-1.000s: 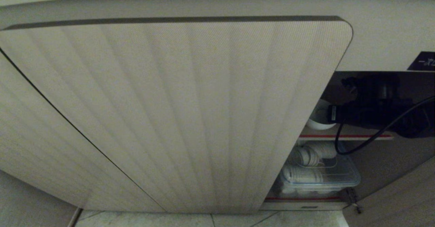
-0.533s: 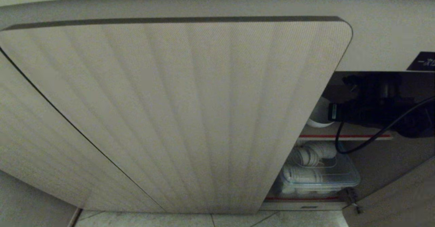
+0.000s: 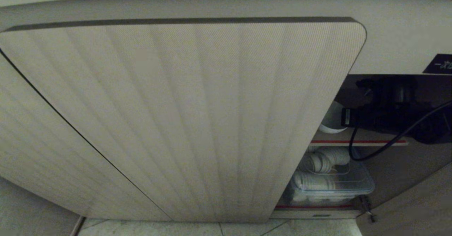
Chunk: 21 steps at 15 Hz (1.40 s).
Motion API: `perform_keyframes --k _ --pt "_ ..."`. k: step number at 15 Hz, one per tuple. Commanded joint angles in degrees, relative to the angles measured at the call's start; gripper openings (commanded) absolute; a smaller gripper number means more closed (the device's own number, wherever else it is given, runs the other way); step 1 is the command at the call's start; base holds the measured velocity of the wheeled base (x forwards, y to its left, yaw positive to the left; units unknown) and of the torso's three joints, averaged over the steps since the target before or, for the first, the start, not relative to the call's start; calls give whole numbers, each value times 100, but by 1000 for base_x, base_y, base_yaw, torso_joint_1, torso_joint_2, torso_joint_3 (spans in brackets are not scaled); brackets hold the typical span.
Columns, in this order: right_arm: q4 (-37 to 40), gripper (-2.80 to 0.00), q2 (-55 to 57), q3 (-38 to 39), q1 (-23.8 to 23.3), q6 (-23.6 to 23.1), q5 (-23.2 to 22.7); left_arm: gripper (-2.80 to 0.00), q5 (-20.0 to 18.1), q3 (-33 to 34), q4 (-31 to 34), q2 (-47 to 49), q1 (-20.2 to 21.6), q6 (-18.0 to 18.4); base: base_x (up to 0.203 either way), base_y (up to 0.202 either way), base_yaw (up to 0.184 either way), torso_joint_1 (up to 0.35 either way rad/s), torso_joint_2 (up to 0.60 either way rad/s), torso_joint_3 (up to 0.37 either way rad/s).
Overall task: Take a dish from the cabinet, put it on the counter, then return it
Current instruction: Take the bowl from the cabinet
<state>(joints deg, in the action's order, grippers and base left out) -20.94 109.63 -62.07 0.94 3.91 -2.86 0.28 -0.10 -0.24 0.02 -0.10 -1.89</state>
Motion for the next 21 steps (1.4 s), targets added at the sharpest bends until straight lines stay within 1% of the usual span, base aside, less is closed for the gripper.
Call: perform_keyframes --k 1,4,6,14,16,21 --pt "-24 -280 -70 48 3 4 -8 -280 7 1 -2 -2 1 -4 0 0 0 0 0 0" --pt "-132 -280 -210 337 3 -4 -4 -280 7 1 -2 -2 1 -4 0 0 0 0 0 0" --pt "-393 -280 -280 561 3 -5 -4 -280 7 1 -2 -2 1 -4 0 0 0 0 0 0" --pt "-938 -280 -390 785 3 4 -4 -280 7 1 -2 -2 1 -4 0 0 0 0 0 0" --pt "-1283 -280 -441 992 3 12 -12 -280 7 1 -2 -2 8 -4 0 0 0 0 0 0" --pt "-1693 -280 -513 1152 3 39 -12 -280 1 1 -2 -2 1 -4 0 0 0 0 0 0"
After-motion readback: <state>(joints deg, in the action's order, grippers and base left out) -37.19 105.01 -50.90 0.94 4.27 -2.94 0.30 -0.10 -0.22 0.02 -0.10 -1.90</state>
